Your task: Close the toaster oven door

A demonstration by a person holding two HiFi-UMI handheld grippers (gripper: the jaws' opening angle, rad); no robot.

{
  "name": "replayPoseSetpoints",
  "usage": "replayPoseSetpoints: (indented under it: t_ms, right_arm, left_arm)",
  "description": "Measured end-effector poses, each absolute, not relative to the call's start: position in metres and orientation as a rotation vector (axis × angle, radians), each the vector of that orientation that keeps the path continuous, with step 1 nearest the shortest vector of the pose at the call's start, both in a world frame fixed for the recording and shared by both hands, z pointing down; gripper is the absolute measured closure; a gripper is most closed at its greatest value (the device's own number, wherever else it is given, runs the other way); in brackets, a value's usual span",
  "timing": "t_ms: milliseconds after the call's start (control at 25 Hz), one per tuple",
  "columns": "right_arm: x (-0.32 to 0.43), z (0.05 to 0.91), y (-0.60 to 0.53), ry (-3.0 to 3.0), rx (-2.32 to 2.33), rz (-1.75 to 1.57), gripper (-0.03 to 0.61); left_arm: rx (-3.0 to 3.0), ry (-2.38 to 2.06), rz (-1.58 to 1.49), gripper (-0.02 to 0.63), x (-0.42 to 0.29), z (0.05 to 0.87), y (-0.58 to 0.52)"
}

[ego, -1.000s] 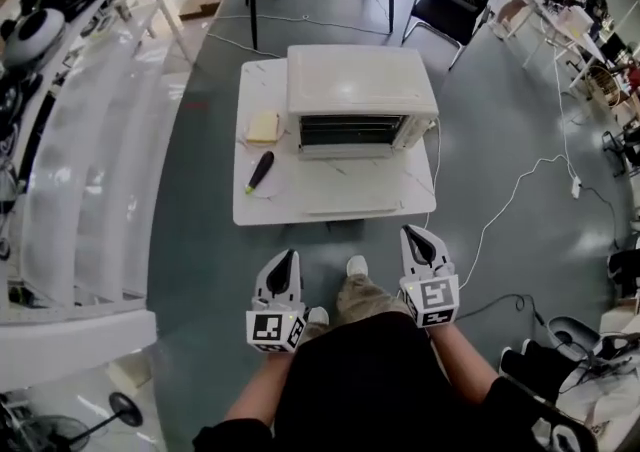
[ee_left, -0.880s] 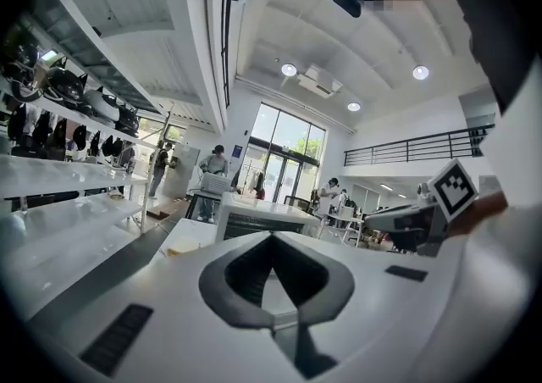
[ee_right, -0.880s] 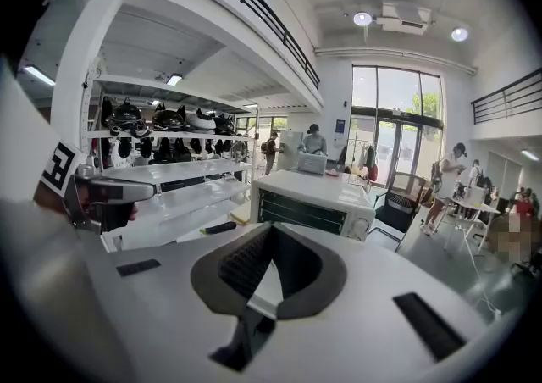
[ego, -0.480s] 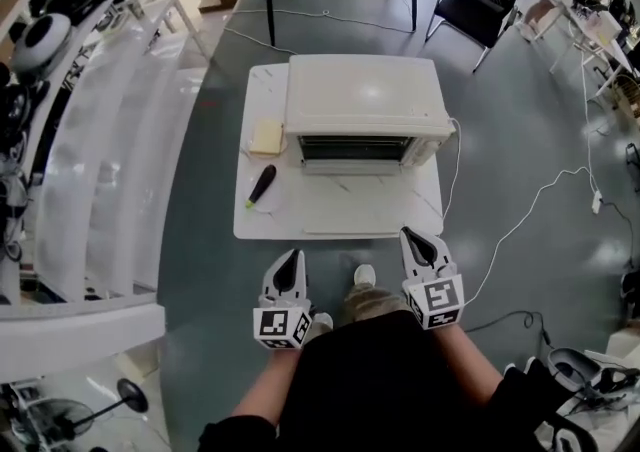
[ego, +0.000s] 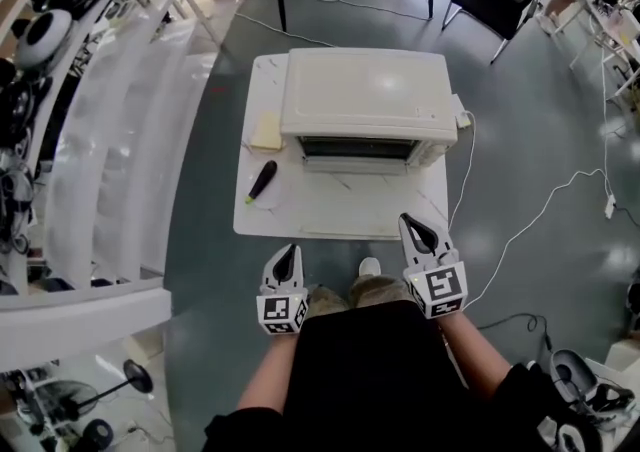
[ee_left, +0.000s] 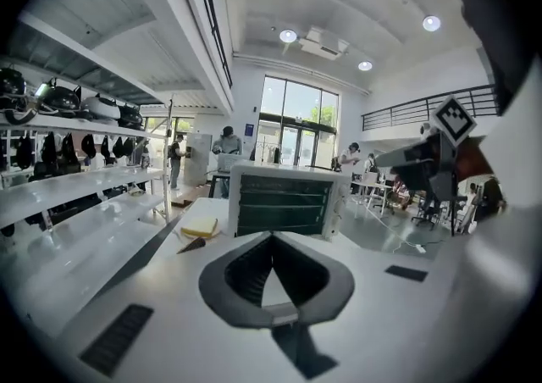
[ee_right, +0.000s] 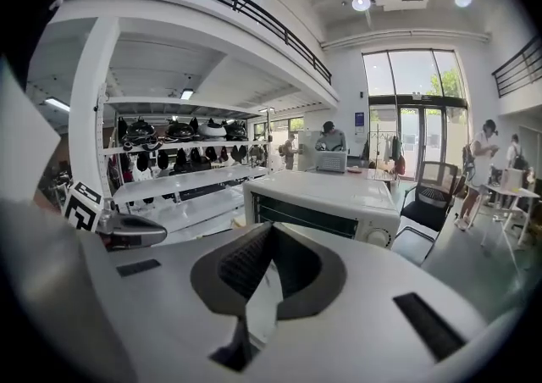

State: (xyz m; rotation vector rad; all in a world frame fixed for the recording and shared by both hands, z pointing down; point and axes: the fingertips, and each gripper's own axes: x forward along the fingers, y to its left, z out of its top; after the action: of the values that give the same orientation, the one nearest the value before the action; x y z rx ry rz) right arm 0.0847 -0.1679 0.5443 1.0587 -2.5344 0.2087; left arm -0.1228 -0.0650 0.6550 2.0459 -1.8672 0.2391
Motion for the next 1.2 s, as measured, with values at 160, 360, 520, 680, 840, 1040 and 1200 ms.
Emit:
replayPoseSetpoints:
  t_ms: [160, 360, 520, 680, 840, 1040, 1200]
  right_arm:
    - [0.068, 0.544, -0.172, -2.529, 1.041, 0.213, 0.557]
    - [0.035, 0.537, -0.168, -2.541, 1.02, 0.255, 0.557]
    - [0.016, 0.544, -0.167, -2.522, 0.997, 0.25, 0.557]
    - [0.0, 0.548, -0.166, -2.511, 0.983, 0.244, 0.557]
    - [0.001, 0.555, -0.164, -2.487, 0.976, 0.247, 0.557]
    - [0.014, 0.563, -0.16, -2.445, 0.992, 0.273, 0.557]
    - [0.014, 0.56, -0.163, -2.448, 1.016, 0.307, 0.557]
  left_arm:
    - [1.939, -1.77, 0.218, 0.595, -0.133, 0.708, -0.066]
    - [1.888, -1.633, 0.307, 0.595, -0.141, 0.753, -0.062]
    - [1.905, -1.629, 0.352, 0.595, -0.145, 0.767, -0.065]
    - [1.876, -1.616, 0.365, 0.595, -0.152, 0.786, -0.068]
    - [1.871, -1.57, 0.379, 0.594, -0.145, 0.808, -0.074]
    - [1.869, -1.549, 0.402, 0.594, -0.14, 0.821, -0.083]
    - [1.877, -1.532, 0.443, 0.581, -0.142, 0.831, -0.089]
